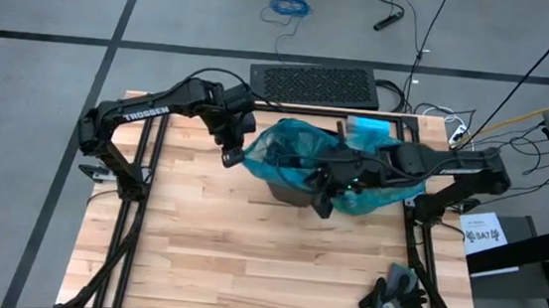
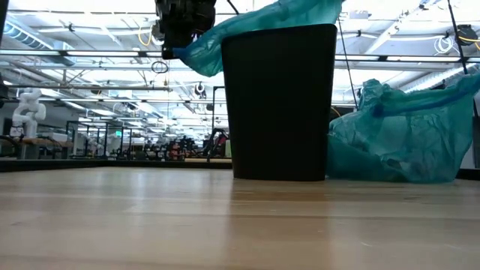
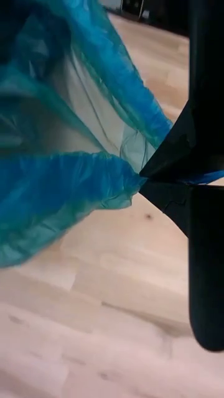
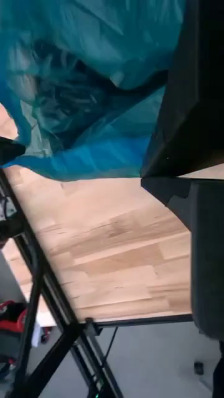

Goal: Place trash/remove bag and relplace
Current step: Put the blue trash bag into the black trash bin

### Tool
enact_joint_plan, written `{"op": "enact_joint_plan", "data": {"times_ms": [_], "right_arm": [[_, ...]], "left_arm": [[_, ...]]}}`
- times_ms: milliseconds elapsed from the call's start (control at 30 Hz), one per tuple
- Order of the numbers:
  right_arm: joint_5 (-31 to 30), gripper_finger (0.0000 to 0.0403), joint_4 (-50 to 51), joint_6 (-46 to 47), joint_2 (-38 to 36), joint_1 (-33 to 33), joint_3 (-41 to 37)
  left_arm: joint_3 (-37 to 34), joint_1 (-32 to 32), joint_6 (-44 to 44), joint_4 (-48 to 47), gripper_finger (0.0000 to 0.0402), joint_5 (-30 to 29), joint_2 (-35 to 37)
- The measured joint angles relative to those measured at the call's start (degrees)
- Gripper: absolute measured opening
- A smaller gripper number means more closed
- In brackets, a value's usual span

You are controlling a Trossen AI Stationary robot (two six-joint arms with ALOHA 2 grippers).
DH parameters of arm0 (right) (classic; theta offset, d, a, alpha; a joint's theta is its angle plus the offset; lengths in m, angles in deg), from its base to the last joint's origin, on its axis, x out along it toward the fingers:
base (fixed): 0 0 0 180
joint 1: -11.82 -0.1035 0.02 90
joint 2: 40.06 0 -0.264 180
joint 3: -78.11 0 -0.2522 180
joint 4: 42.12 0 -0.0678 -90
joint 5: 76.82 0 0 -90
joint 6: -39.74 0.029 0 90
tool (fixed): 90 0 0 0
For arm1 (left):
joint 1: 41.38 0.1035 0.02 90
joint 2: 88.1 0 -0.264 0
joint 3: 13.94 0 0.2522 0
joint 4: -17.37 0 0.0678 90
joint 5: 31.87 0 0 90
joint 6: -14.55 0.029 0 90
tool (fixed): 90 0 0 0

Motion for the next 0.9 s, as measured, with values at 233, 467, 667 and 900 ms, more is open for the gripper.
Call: {"op": "enact_joint_plan", "data": {"times_ms": [233,467,667,900], "right_arm": [[0.0,0.0,1.7,4.0,1.6,-1.7,0.0],[0.6,0.0,3.1,6.8,8.8,-3.7,-0.1],[3.5,0.0,3.2,8.8,11.6,-4.5,-0.1],[3.2,0.0,2.1,8.8,13.2,-5.6,-0.1]], "left_arm": [[0.0,0.0,-0.1,-0.1,0.0015,-1.8,0.0],[0.0,-0.1,-2.9,-0.1,0.0015,-1.9,0.0],[0.0,-1.1,-4.7,0.0,0.0015,-2.7,0.0],[0.0,-3.5,-7.5,0.9,0.0015,-4.8,0.0]]}}
